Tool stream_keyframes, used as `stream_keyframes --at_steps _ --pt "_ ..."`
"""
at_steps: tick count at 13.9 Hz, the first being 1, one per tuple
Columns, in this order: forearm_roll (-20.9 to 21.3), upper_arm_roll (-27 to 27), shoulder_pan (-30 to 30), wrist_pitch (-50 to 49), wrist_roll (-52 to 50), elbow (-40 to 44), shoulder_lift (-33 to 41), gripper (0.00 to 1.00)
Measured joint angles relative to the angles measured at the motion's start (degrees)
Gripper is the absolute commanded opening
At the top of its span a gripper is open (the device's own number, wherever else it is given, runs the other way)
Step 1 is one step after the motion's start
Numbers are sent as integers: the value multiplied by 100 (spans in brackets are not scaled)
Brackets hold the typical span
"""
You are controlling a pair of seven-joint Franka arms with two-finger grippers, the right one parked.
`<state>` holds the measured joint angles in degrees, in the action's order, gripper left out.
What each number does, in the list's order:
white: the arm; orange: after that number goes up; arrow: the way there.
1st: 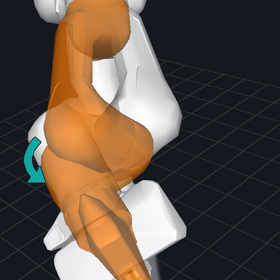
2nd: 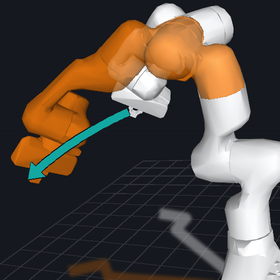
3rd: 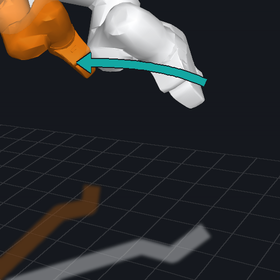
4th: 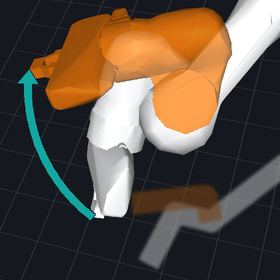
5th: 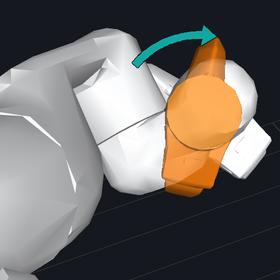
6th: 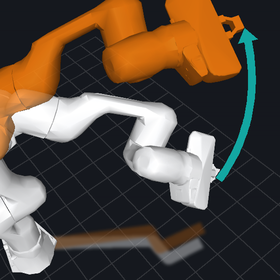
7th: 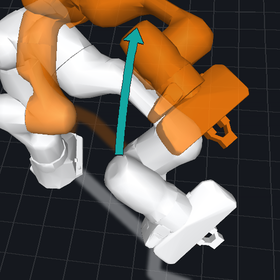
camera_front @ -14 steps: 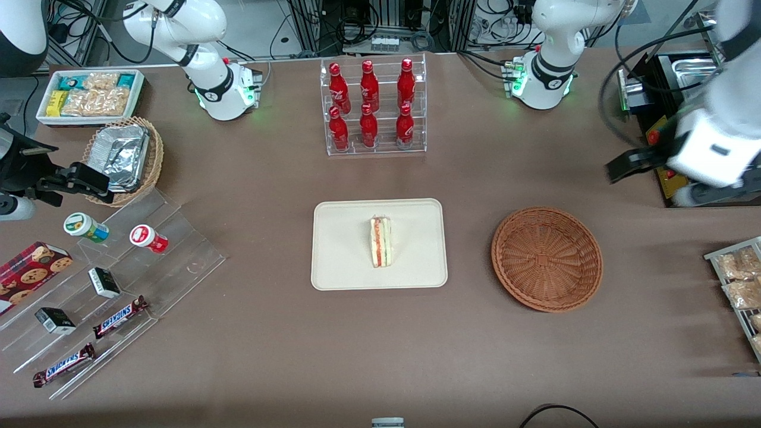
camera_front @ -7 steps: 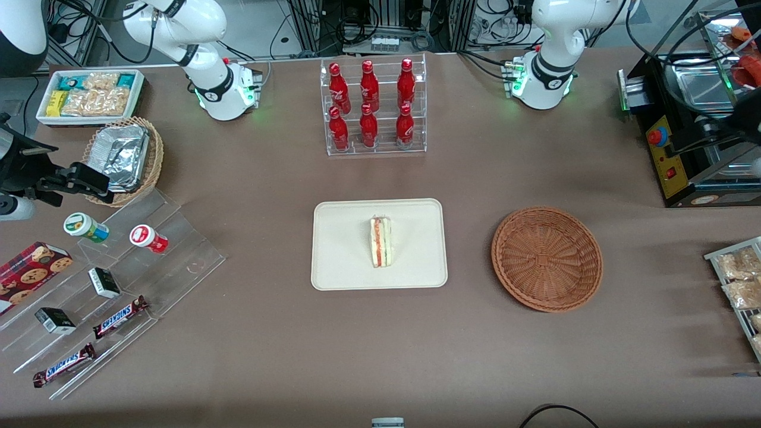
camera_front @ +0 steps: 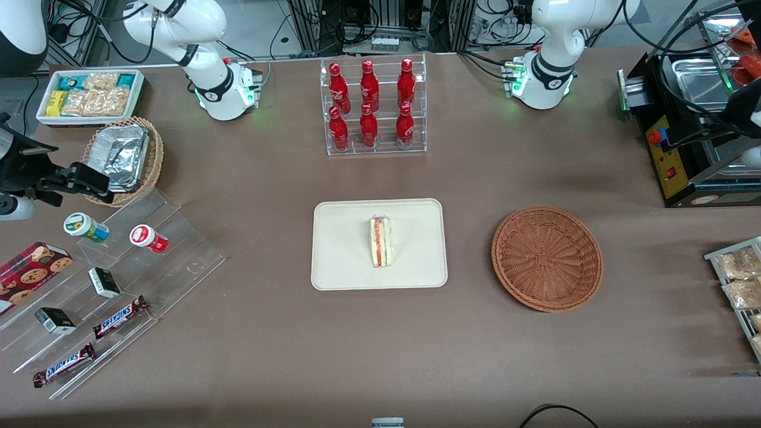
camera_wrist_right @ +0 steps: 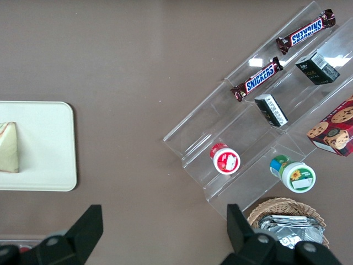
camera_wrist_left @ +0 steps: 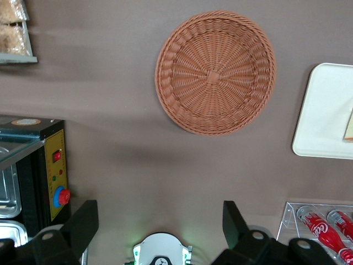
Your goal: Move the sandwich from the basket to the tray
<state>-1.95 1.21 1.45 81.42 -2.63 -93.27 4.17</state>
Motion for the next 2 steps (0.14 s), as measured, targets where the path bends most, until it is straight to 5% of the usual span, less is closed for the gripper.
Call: stream_keyframes --at_steps 2 --pt "2 -165 -6 27 -10 0 -14 99"
